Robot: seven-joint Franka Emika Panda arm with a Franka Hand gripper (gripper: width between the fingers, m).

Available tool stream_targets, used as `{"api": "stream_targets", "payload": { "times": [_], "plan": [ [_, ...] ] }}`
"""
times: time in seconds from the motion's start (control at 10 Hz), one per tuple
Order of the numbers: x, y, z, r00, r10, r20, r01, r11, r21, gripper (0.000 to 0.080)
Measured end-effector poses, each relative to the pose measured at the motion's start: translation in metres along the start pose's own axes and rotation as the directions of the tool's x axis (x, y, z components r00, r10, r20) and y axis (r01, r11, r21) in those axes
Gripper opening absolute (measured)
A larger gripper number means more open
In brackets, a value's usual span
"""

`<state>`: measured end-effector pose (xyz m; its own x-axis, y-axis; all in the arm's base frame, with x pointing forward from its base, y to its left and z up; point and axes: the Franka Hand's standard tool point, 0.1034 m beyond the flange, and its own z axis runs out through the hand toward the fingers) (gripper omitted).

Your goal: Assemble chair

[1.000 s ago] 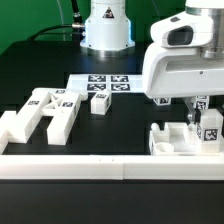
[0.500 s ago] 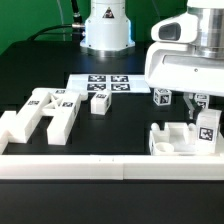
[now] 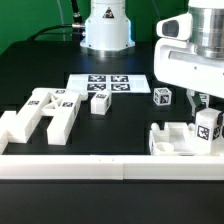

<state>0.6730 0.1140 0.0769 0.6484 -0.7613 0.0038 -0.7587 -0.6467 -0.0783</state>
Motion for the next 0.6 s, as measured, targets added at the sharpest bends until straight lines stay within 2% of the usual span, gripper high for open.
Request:
{"api": "stream_targets", "payload": {
  "times": [0.1, 0.2, 0.3, 0.4, 0.6],
  "plan": [
    [-0.0004, -0.0002, 0.0000, 1.000, -0.009, 0.000, 0.009, 1.000, 0.000, 0.0297],
    [-0.0002, -0.0001, 0.0000, 0.999, -0.045, 0.000, 0.045, 0.999, 0.000, 0.0469],
    [0.0006, 0.0006, 0.0000, 0.997, -0.083, 0.000, 0.083, 0.997, -0.001, 0.0469],
    [0.0003, 0.0005, 0.0002, 0.988, -0.156, 0.000, 0.156, 0.988, -0.002, 0.0613],
    [0.0001, 0.0002, 0.0002, 0.946, -0.325, -0.001, 0.325, 0.946, -0.002, 0.0639]
  ]
}}
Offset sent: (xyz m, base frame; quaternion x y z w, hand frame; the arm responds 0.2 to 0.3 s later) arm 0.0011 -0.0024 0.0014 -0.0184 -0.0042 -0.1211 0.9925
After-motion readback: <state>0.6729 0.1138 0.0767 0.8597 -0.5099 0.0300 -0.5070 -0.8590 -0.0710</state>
